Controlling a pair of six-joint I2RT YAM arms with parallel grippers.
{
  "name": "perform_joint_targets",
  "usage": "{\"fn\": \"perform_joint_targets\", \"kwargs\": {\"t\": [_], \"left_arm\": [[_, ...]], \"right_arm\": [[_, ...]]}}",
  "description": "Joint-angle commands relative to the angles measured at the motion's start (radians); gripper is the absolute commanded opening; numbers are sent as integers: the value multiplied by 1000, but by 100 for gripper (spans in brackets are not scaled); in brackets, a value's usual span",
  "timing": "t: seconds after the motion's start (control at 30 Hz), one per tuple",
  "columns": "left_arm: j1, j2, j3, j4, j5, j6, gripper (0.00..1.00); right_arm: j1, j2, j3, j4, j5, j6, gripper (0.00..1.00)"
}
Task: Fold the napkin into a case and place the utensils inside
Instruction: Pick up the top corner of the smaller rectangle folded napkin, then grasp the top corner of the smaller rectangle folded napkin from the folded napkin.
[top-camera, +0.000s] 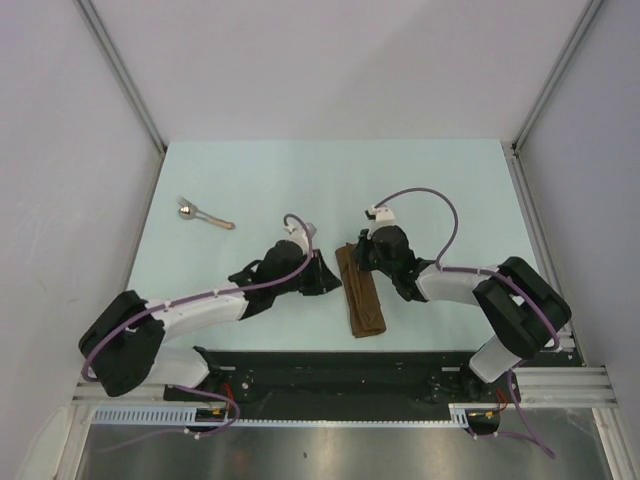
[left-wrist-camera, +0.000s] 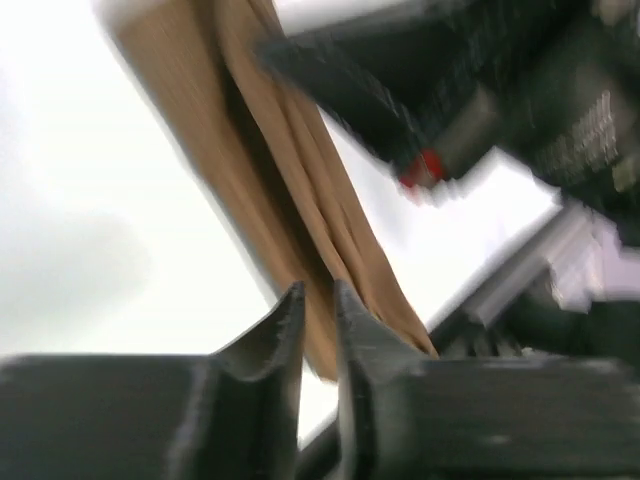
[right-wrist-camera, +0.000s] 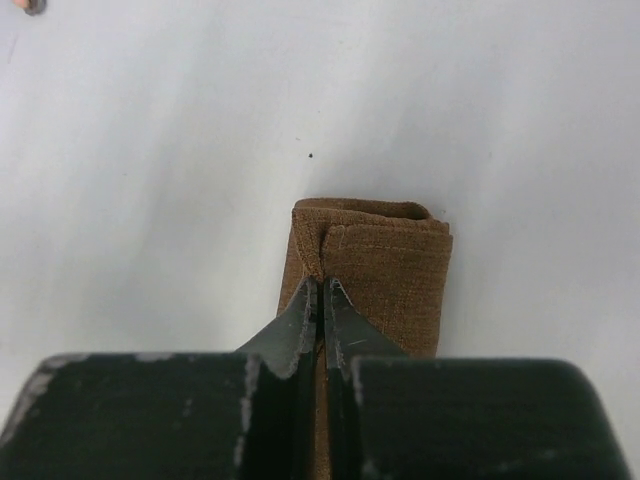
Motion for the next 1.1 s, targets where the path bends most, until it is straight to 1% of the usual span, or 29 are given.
{"fn": "perform_joint_targets", "kwargs": {"t": [0.0,0.03,0.07,0.1,0.2,0.27,0.3,0.37,0.57,0.73,1.07], "left_arm": [[39,77,133,-111,-178,161,13],[40,111,166,-110,-183,193,11],[40,183,215,-104,-174,206,11],[42,208,236,-94,-166,215,10],[42,284,271,-41,-174,249,13],[42,315,308,-39,-188,287,14],[42,341,317,-38,-183,295,16],[42,363,338,-39,-192,322,17],[40,418,348,-13,-212,335,27],[31,447,398,-30,-220,355,34],[22,507,441,-85,-237,353,37]], "right_arm": [[-39,-54,-24,2,-69,95,0],[-42,-57,-28,8,-80,108,0],[-42,-59,-30,5,-80,117,0],[-42,-57,-30,3,-80,128,0],[-42,-53,-31,0,-86,146,0],[-43,-57,-41,3,-85,165,0],[-43,-62,-47,3,-80,169,0],[-48,-71,-59,11,-76,177,0],[-54,-73,-65,14,-77,183,0],[-54,-74,-70,16,-74,189,0],[-59,-79,-70,19,-71,197,0]]}}
